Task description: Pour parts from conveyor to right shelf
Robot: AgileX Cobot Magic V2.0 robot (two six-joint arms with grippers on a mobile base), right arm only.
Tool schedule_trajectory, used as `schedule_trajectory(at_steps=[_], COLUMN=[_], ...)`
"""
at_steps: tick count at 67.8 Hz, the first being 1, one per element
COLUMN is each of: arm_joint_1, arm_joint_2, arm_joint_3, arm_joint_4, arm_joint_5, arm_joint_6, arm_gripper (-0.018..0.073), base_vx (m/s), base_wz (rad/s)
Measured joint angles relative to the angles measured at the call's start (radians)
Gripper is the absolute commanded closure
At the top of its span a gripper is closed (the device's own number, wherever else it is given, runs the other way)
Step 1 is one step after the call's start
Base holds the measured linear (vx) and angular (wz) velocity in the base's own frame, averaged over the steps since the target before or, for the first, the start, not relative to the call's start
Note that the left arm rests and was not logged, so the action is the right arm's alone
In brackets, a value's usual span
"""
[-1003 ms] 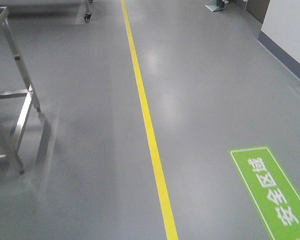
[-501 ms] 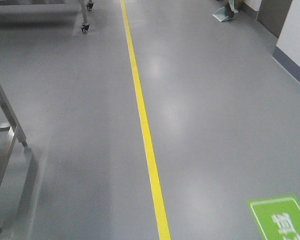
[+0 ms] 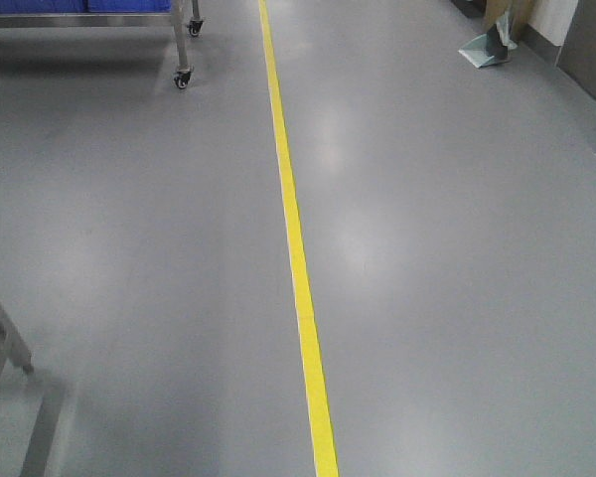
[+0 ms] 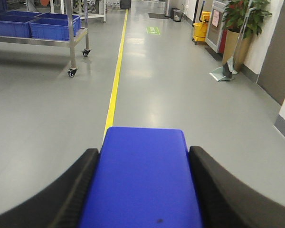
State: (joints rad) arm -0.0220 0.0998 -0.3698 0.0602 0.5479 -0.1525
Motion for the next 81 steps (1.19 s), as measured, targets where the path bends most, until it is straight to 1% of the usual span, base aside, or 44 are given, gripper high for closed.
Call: schedule_trajectory(at_steps=[31,81], arm_joint_1=[0.000,0.000], arm_joint_2=[0.000,0.000], arm_joint_3=[0.000,0.000], arm_joint_4=[0.000,0.000], arm_joint_5=[0.001,0.000], arm_joint_6=[0.000,0.001], arm_gripper=[0.0565,0.0565], base_vx=[0.74,0.73], base_wz=[0.09,0.20])
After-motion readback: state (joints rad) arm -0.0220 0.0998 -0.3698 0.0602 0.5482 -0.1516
